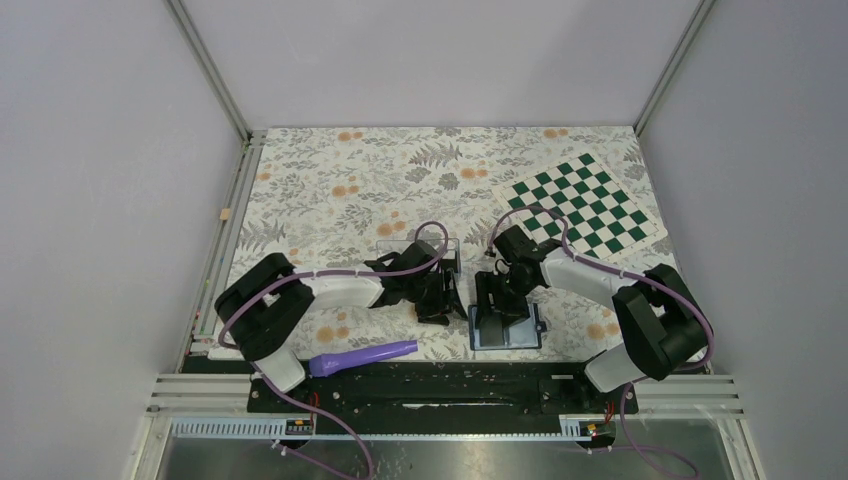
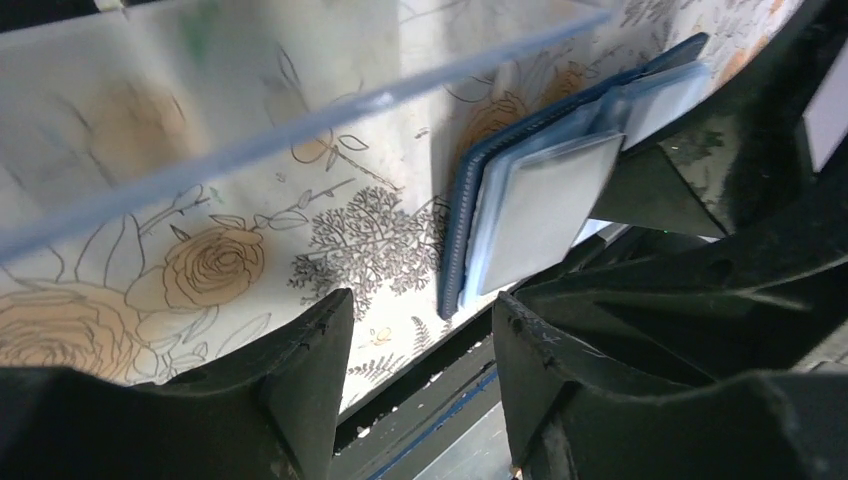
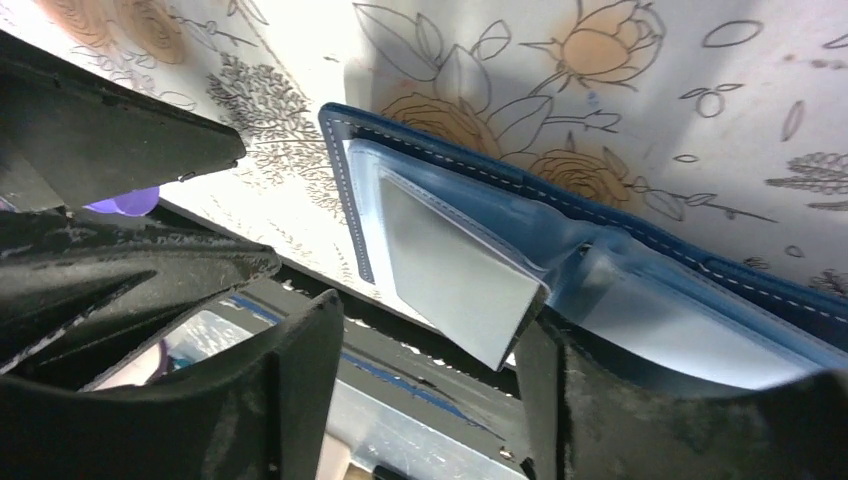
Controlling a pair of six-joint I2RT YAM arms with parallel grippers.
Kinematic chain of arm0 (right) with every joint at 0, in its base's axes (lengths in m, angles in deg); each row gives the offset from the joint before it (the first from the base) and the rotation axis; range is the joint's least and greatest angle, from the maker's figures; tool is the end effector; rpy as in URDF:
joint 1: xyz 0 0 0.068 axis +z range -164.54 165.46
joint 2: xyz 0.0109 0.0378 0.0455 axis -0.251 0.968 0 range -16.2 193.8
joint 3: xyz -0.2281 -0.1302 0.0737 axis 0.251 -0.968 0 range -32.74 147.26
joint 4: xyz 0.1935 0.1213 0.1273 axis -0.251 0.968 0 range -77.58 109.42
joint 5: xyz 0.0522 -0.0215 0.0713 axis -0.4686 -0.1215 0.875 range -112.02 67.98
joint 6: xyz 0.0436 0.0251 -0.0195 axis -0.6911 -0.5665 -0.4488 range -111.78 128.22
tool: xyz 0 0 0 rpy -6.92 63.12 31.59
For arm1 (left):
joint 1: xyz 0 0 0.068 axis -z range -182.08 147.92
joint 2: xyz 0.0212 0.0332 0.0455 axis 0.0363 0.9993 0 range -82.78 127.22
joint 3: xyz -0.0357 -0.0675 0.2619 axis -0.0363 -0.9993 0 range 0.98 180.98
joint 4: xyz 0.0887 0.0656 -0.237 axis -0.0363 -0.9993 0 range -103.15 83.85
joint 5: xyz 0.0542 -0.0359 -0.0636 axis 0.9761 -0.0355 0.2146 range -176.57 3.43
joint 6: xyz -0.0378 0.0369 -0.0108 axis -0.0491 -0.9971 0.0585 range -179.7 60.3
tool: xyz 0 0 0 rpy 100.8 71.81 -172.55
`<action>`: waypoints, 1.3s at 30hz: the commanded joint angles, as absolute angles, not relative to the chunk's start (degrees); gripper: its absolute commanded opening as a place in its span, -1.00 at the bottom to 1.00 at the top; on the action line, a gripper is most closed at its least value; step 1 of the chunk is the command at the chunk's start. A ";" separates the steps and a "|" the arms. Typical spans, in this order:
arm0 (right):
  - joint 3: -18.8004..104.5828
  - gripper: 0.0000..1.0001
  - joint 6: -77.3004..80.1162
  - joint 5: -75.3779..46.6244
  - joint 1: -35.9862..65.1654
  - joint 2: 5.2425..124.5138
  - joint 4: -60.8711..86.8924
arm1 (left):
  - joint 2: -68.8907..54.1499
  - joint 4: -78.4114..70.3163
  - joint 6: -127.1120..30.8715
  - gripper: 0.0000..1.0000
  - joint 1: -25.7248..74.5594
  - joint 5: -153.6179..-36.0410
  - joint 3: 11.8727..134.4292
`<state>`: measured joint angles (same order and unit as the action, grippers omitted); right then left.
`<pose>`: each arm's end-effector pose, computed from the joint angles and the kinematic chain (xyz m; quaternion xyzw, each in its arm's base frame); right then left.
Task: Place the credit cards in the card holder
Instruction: Insert the credit card into the card holder.
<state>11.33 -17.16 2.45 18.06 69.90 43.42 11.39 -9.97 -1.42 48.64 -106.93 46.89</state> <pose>0.2072 0.1500 0.1557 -0.0920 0.9627 0.2532 0.0245 0.1886 -0.2501 0.1493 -0.0040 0.9326 -0.3574 0.0496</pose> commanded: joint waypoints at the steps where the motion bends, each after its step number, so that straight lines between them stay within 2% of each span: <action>1: 13.09 0.29 -14.08 -2.35 18.51 70.61 46.91 | 14.00 -4.83 0.07 0.06 48.54 -109.39 47.46; 3: 12.21 -0.12 -14.66 -1.47 18.47 72.13 44.93 | 15.15 -3.87 0.53 0.03 48.59 -110.14 47.92; 4: 11.83 -0.21 -14.92 -0.82 18.51 73.11 43.80 | 15.82 -3.32 0.77 0.03 48.58 -110.41 48.18; 9: 10.91 -0.40 -15.36 3.84 18.51 77.79 38.94 | 18.97 -0.81 1.85 0.02 48.91 -111.44 49.07; 14: 9.45 -0.45 -16.38 6.93 18.44 79.09 34.82 | 19.10 7.19 4.48 -0.06 49.08 -114.36 46.88; 22: 8.52 -0.47 -17.13 9.23 18.51 79.61 32.21 | 13.02 11.20 5.28 -0.24 49.18 -116.13 44.33; 31: 6.49 -0.40 -20.21 13.90 17.59 79.77 25.47 | 11.73 14.53 5.50 -0.29 50.04 -119.97 42.15; 35: 5.09 -0.34 -22.92 18.10 16.90 80.29 20.01 | 9.91 16.96 7.10 -0.54 49.95 -118.43 39.07; 39: 6.78 -0.29 -23.22 20.33 16.90 81.48 19.05 | 5.92 5.75 4.13 -0.69 49.98 -111.88 39.57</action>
<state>6.00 -22.76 21.34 16.84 79.45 27.27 11.48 9.36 5.69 49.90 -115.28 38.81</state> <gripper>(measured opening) 0.339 0.182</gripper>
